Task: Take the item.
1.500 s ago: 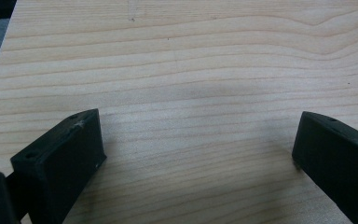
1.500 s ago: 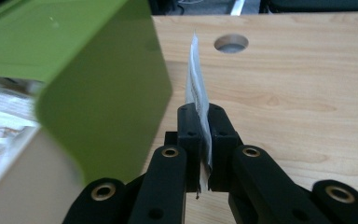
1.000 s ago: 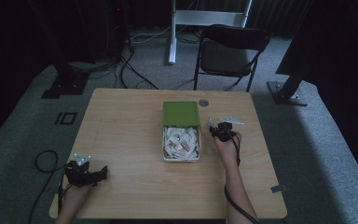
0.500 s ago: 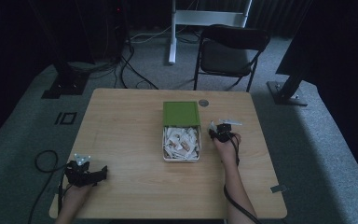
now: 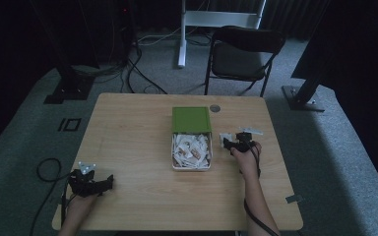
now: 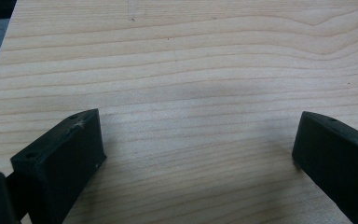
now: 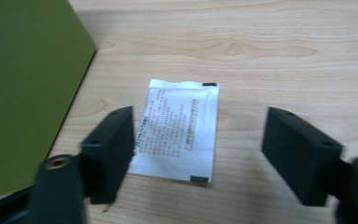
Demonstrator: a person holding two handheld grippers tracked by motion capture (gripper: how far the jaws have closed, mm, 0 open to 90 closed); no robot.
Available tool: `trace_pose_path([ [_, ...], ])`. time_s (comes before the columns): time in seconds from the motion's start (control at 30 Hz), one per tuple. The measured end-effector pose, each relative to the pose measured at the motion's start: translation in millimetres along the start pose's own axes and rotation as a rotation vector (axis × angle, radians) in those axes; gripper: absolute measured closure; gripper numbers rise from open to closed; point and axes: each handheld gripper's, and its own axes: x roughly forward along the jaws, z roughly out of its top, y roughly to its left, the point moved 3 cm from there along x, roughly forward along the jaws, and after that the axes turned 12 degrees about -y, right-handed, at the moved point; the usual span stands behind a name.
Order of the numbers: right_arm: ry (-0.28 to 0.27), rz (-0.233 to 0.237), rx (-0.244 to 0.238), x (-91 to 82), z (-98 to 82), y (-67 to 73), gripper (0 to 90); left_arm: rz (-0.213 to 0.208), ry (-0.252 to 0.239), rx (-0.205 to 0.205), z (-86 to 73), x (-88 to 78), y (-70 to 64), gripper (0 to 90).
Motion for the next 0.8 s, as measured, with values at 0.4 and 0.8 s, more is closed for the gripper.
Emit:
trace_pose_path([
  [0.4, -0.048, 0.017, -0.024, -34.4, -4.8, -2.4, 14.2, 0.000, 0.000, 0.000, 0.0, 0.0, 0.0, 2.8],
  [0.8, -0.042, -0.010, -0.040, -66.2, -17.9, -9.9, 14.2, 0.000, -0.001, 0.000, 0.0, 0.0, 0.0, 2.8],
])
